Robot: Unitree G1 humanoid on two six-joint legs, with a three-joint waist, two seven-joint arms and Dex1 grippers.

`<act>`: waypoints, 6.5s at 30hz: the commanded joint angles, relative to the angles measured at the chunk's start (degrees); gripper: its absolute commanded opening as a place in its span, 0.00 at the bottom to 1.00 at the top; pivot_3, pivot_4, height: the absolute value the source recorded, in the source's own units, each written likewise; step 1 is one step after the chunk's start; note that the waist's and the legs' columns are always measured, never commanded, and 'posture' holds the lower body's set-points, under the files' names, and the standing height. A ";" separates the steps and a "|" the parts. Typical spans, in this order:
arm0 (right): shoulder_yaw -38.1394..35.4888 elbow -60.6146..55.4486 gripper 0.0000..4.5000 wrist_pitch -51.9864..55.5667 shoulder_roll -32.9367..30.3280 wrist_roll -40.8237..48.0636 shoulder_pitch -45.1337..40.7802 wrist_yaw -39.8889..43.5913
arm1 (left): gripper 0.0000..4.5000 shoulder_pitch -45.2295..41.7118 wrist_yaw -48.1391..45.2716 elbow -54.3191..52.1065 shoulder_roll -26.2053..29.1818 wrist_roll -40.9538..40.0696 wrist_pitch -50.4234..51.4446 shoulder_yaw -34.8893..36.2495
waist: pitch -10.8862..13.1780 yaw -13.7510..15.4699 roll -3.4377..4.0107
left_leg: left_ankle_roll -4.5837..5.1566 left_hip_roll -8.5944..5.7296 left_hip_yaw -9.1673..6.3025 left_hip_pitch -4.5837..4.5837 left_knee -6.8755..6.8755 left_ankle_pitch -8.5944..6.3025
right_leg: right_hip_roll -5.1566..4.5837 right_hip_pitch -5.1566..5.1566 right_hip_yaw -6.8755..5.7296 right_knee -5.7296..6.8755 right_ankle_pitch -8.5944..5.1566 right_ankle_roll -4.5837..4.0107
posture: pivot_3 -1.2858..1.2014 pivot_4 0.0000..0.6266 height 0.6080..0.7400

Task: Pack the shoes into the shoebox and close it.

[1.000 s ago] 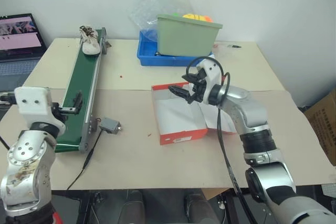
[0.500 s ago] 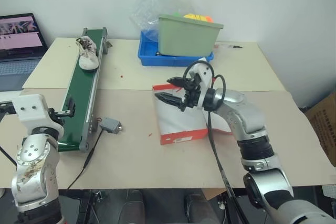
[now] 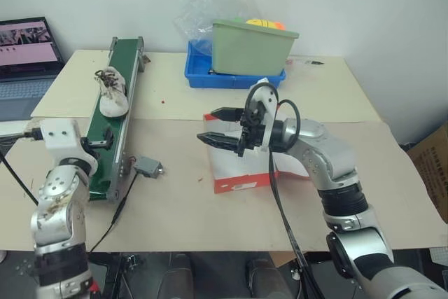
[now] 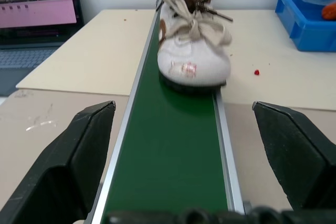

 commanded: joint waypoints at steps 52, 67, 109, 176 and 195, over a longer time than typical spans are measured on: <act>-23.30 10.00 1.00 19.47 11.28 17.28 -10.28 -25.15 | 0.06 -5.48 -6.82 -21.53 -11.20 -3.28 -4.50 -25.89 | 0.06 -0.19 -0.11 | -0.01 -0.01 -0.03 -0.04 0.06 0.03 | 0.02 -0.01 0.02 0.14 0.00 0.01 | 0.52 0.24 1.00; -32.24 8.75 1.00 34.43 10.08 38.43 -13.69 -29.49 | 0.06 -3.93 -11.68 -14.60 -9.42 -0.61 -12.17 -25.37 | 0.08 -0.06 -0.08 | 0.00 -0.01 -0.04 -0.05 0.05 0.03 | 0.03 -0.02 0.02 0.13 0.00 0.01 | 0.52 0.24 1.00; -25.05 15.91 1.00 26.49 2.59 32.35 -15.29 -22.81 | 0.06 -3.68 -9.02 -24.44 -11.85 0.94 -5.29 -27.12 | 0.12 -0.26 -0.01 | 0.01 -0.01 -0.06 -0.08 0.04 0.03 | 0.04 -0.03 0.03 0.07 -0.02 0.04 | 0.52 0.24 1.00; -1.15 46.37 0.20 13.73 -4.52 -5.55 -36.18 -5.75 | 0.99 5.32 -0.47 -37.93 -9.46 -9.06 6.68 -13.44 | 0.41 -0.91 0.14 | 0.00 -0.02 -0.03 -0.10 -0.02 0.02 | 0.03 -0.07 0.05 -0.04 -0.01 0.03 | 0.52 0.24 1.00; 11.59 58.14 0.20 17.09 -6.46 -22.75 -35.43 -1.50 | 0.99 12.28 3.28 -36.86 -15.96 0.52 -0.65 -24.50 | 0.48 -0.18 0.22 | -0.01 -0.02 0.00 -0.12 0.03 0.02 | 0.02 -0.10 0.05 -0.06 -0.01 0.02 | 0.52 0.24 1.00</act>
